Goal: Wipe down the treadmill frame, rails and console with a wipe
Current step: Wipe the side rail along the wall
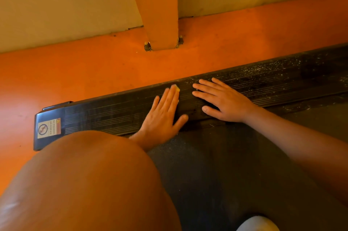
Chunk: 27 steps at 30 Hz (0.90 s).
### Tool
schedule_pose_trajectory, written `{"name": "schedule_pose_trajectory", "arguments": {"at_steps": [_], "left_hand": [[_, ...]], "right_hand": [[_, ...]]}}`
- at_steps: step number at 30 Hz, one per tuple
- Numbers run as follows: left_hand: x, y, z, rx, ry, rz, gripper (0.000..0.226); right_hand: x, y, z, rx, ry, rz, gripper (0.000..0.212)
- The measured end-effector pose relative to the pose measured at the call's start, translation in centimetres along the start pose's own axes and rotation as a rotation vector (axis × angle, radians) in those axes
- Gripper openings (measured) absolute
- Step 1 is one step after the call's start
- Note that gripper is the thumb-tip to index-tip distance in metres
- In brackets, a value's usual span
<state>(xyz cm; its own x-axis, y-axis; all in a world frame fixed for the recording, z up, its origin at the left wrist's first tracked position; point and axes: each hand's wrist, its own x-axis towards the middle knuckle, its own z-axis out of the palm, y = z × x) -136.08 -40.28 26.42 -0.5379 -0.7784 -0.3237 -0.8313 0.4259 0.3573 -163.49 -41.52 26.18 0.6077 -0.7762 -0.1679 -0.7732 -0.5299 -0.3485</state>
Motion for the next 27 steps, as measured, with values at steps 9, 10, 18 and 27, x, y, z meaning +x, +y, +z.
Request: {"name": "schedule_pose_trajectory", "arguments": {"at_steps": [9, 10, 18, 27], "left_hand": [[-4.5, 1.5, 1.5, 0.018, -0.078, 0.026, 0.088], [-4.6, 1.3, 1.7, 0.033, -0.073, 0.03, 0.086], [2.3, 0.6, -0.3, 0.004, 0.054, -0.043, 0.092], [-1.6, 0.7, 1.5, 0.075, 0.003, 0.035, 0.091]], "right_hand": [[0.0, -0.1, -0.2, -0.012, -0.01, 0.01, 0.06], [0.1, -0.2, -0.2, -0.013, -0.011, 0.013, 0.06], [0.1, -0.3, -0.3, -0.02, -0.027, 0.022, 0.061], [0.0, -0.2, -0.1, -0.008, 0.001, 0.017, 0.059]]}}
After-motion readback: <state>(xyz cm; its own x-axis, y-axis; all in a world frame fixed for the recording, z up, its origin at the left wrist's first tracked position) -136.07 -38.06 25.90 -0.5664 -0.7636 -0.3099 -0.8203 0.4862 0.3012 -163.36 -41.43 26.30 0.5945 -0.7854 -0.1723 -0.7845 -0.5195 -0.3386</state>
